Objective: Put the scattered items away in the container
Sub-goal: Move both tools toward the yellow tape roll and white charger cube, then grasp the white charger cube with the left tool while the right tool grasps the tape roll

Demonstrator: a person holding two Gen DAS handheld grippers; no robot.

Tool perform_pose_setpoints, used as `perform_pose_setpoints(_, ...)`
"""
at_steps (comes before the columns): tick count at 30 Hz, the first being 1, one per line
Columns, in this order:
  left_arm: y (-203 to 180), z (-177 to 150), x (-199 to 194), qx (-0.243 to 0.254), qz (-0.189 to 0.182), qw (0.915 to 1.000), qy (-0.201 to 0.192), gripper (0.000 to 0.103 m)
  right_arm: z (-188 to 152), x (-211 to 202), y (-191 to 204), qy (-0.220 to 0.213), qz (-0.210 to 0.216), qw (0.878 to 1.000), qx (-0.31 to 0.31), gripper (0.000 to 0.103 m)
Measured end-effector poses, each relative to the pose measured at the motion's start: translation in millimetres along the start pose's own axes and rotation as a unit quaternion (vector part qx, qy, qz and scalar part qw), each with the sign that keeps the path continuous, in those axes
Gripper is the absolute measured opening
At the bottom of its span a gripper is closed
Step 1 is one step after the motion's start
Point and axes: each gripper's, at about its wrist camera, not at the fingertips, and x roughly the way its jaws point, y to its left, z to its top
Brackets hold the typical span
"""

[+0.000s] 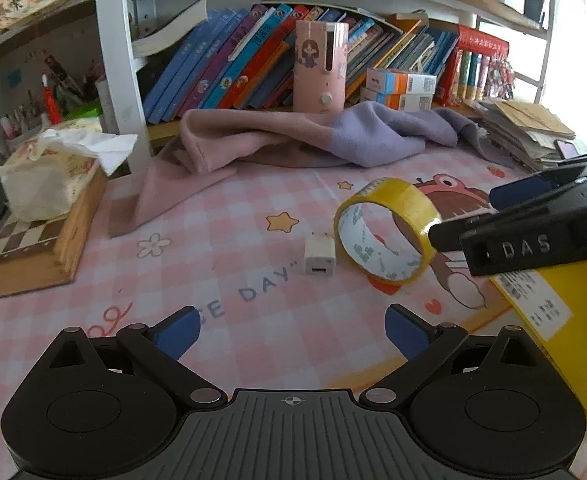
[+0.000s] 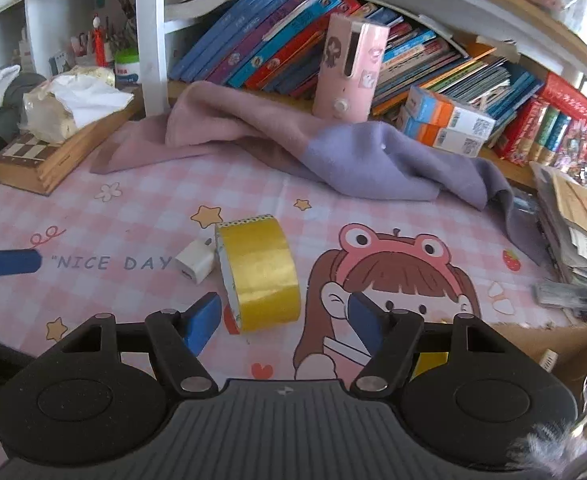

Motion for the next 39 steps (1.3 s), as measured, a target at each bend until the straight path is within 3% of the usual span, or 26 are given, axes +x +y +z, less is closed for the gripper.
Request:
perform_pose_setpoints(9,1.8,11.6,55.0,0.021,-0.026,0.9989,0.031,0.073,14.3,25.2,-3.4,0.004,0.014,1.000,-0.001,0.067)
perform_pose_setpoints(13,-0.6,19.6,73.9,0.035,-0.036,0.9982,0.031,0.069,16.9,34.5,-3.5,0.015,0.024,1.000,0.004,0.058)
perform_pose_setpoints(20,-3.9,30.1,96.7,0.027,-0.049,0.9980,0.028,0.056,20.7,40.4,-4.2,0.022,0.025,0.999,-0.006,0.055)
perform_pose_setpoints(27,-6.9,31.4,101.2,0.026,-0.054,0.9978,0.030,0.025,26.3,46.1,-0.4,0.025,0.038,0.998,-0.033,0.052)
perform_pose_setpoints(30,-4.1,30.8,98.5,0.023,-0.057,0.9976,0.034,0.025,28.3,50.0,1.3,0.032,0.049,0.997,-0.041,0.049)
perform_pose_setpoints(35,2.6,25.8,90.8,0.008,-0.050,0.9980,0.039,0.025,27.6,55.3,5.8,0.037,0.052,0.997,-0.051,0.052)
perform_pose_setpoints(39,6.6,23.9,80.6,0.002,-0.042,0.9985,0.034,0.025,27.2,55.6,2.9,0.046,0.056,0.997,-0.040,0.042)
